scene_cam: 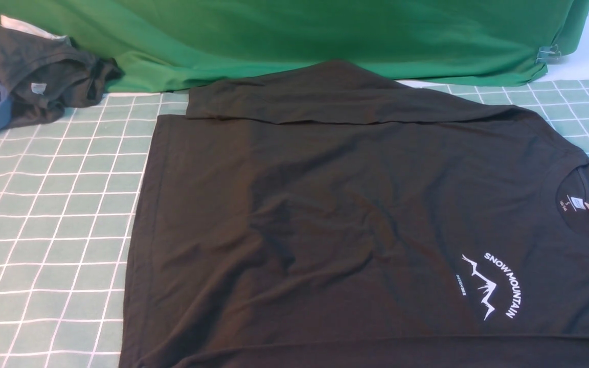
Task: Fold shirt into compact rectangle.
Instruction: 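Grasp the left edge of the dark T-shirt lying flat on the table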
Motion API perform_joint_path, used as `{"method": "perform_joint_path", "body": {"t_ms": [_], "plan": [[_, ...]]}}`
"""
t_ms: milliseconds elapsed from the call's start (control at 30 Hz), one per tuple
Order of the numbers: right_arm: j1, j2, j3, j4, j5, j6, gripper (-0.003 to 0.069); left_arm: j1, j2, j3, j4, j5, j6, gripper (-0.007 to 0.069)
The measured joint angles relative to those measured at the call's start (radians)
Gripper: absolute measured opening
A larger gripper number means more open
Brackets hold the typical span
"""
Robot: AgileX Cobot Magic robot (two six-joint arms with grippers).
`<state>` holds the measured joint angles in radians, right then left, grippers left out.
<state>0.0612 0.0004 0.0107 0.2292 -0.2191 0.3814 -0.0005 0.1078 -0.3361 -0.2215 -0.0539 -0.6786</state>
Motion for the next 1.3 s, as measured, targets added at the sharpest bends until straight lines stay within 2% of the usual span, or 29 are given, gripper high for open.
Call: {"method": "perform_joint_path", "body": {"t_ms": [67, 167, 200, 300, 400, 500, 567, 667, 700, 833, 967, 1133, 1300], "plan": [[0.0, 0.0, 0.0, 0.0, -0.03, 0.014, 0.0242, 0.0, 0.11, -0.158, 0.018, 0.267, 0.072, 0.0036], [0.0, 0.0, -0.009, 0.001, -0.052, 0.038, 0.023, 0.0, 0.33, -0.332, -0.019, 0.653, 0.311, 0.0036], [0.0, 0.0, -0.016, 0.001, -0.027, 0.038, 0.0222, 0.0, 0.373, -0.365, -0.034, 0.744, 0.352, 0.0036], [0.018, 0.017, -0.148, -0.005, 0.19, -0.048, 0.0123, 0.0, 0.586, -0.42, -0.123, 0.983, 0.525, 0.0034], [0.059, 0.12, -0.344, -0.008, 0.44, -0.218, 0.0039, -0.001, 0.762, -0.415, -0.157, 1.099, 0.611, 0.0011], [0.092, 0.259, -0.493, -0.012, 0.63, -0.316, 0.0028, -0.037, 0.858, -0.379, -0.133, 1.095, 0.627, 0.0002], [0.111, 0.344, -0.556, -0.012, 0.723, -0.355, 0.0026, -0.103, 0.896, -0.345, -0.1, 1.071, 0.594, 0.0001], [0.133, 0.467, -0.615, -0.009, 0.827, -0.417, 0.0025, -0.229, 0.931, -0.285, -0.035, 1.011, 0.494, 0.0001], [0.139, 0.505, -0.619, -0.003, 0.842, -0.428, 0.0025, -0.303, 0.945, -0.26, 0.012, 0.985, 0.423, 0.0001], [0.155, 0.576, -0.624, 0.005, 0.871, -0.45, 0.0024, -0.471, 1.004, -0.221, 0.154, 0.943, 0.244, 0.0001], [0.159, 0.585, -0.627, 0.007, 0.869, -0.468, 0.0024, -0.521, 1.055, -0.218, 0.195, 0.879, 0.188, 0.0001], [0.159, 0.585, -0.627, 0.007, 0.867, -0.469, 0.0024, -0.527, 1.114, -0.218, 0.195, 0.793, 0.185, 0.0021], [0.159, 0.585, -0.627, 0.007, 0.867, -0.472, 0.0023, -0.527, 1.199, -0.218, 0.221, 0.816, 0.134, 0.0108]]}}
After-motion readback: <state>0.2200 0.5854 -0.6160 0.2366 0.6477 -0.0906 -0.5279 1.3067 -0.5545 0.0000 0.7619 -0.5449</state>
